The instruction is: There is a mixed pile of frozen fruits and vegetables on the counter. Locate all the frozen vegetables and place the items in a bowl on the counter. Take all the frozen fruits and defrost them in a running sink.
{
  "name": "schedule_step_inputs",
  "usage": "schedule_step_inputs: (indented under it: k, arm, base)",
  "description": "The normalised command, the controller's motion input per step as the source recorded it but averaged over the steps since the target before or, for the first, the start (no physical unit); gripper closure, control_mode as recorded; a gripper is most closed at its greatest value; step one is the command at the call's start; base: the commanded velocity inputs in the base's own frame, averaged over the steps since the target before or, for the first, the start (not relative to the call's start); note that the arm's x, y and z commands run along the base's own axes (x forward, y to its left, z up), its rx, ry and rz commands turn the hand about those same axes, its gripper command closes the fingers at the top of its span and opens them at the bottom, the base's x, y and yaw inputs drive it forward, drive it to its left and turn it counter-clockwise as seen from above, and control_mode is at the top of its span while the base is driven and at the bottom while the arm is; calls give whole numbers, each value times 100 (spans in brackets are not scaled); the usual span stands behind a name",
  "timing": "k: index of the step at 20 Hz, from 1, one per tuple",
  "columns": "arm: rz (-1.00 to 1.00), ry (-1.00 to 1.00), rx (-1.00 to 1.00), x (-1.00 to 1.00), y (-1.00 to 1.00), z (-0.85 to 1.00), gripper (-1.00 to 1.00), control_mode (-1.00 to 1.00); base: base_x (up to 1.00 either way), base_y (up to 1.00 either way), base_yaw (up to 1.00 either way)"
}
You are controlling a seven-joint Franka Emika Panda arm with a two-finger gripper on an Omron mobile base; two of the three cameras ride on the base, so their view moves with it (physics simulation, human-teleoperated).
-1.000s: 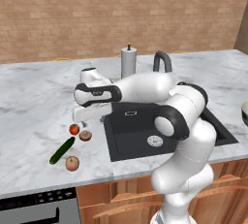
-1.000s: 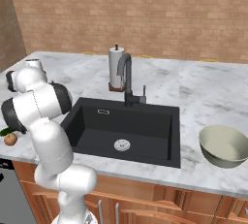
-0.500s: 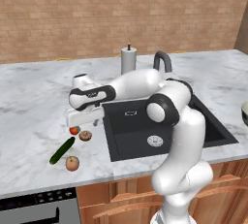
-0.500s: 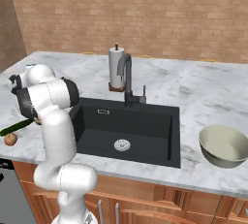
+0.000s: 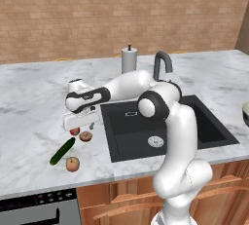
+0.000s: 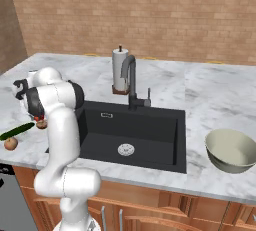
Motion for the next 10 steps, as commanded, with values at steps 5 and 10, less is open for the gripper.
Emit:
schedule_step_inputs:
  k: [5, 10]
  arm:
    - [0, 6, 0, -3, 2, -28, -100, -100]
    - [0, 1, 0, -16, -8, -7, -100, -100]
  base:
    - [0, 0, 0]
    - [0, 0, 0]
